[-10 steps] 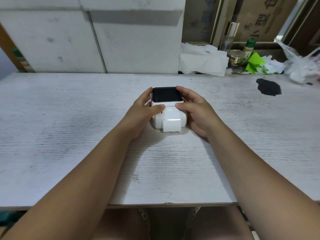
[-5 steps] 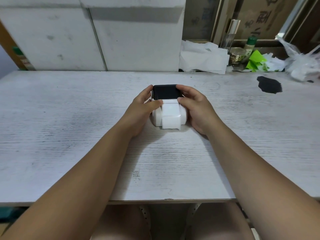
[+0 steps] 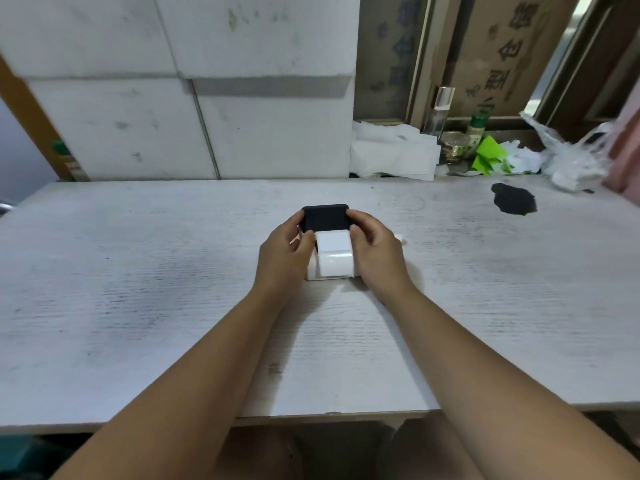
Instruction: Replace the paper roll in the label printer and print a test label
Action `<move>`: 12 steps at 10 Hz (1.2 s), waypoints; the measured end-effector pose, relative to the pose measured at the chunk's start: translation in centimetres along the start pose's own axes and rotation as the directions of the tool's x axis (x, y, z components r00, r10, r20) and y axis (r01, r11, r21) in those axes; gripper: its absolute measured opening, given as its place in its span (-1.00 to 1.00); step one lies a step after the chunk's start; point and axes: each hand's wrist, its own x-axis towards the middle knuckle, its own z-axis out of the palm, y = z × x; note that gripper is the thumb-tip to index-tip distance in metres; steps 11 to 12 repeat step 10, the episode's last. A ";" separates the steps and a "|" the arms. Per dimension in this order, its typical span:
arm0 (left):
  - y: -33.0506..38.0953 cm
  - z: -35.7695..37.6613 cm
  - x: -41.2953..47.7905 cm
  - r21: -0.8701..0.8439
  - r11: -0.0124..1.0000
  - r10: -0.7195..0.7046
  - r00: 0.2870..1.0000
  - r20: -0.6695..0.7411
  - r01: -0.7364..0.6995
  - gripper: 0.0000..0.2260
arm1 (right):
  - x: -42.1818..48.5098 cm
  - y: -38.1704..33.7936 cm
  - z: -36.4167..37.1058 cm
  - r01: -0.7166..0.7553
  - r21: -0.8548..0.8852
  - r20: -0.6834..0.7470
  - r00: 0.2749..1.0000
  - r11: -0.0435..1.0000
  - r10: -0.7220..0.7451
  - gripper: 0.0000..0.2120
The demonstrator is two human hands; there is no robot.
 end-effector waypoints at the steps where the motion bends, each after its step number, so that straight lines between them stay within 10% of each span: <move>1: 0.4 0.0 -0.5 0.067 0.998 0.020 1.000 -0.011 -0.020 -0.67 | -0.6 -0.3 0.1 0.045 -0.122 -0.019 0.999 0.991 -0.048 -0.67; 5: 0.5 -0.8 -3.6 0.259 0.965 0.038 0.999 -0.007 -0.035 -0.71 | -3.9 0.1 -1.8 0.082 -0.350 0.076 0.995 0.933 -0.059 -0.61; 7: 0.7 -0.8 -5.3 0.712 0.692 -0.011 0.985 0.175 -0.119 -0.42 | -5.6 -0.1 -1.9 0.186 -0.693 0.246 0.969 0.697 -0.014 -0.41; 10: 4.0 -2.5 -5.6 0.902 0.373 0.043 0.975 0.218 -0.218 -0.44 | -5.5 -5.0 -2.6 0.261 -0.836 0.315 0.948 0.482 0.033 -0.41; 12: 4.0 -2.5 -5.6 0.902 0.373 0.043 0.975 0.218 -0.218 -0.44 | -5.5 -5.0 -2.6 0.261 -0.836 0.315 0.948 0.482 0.033 -0.41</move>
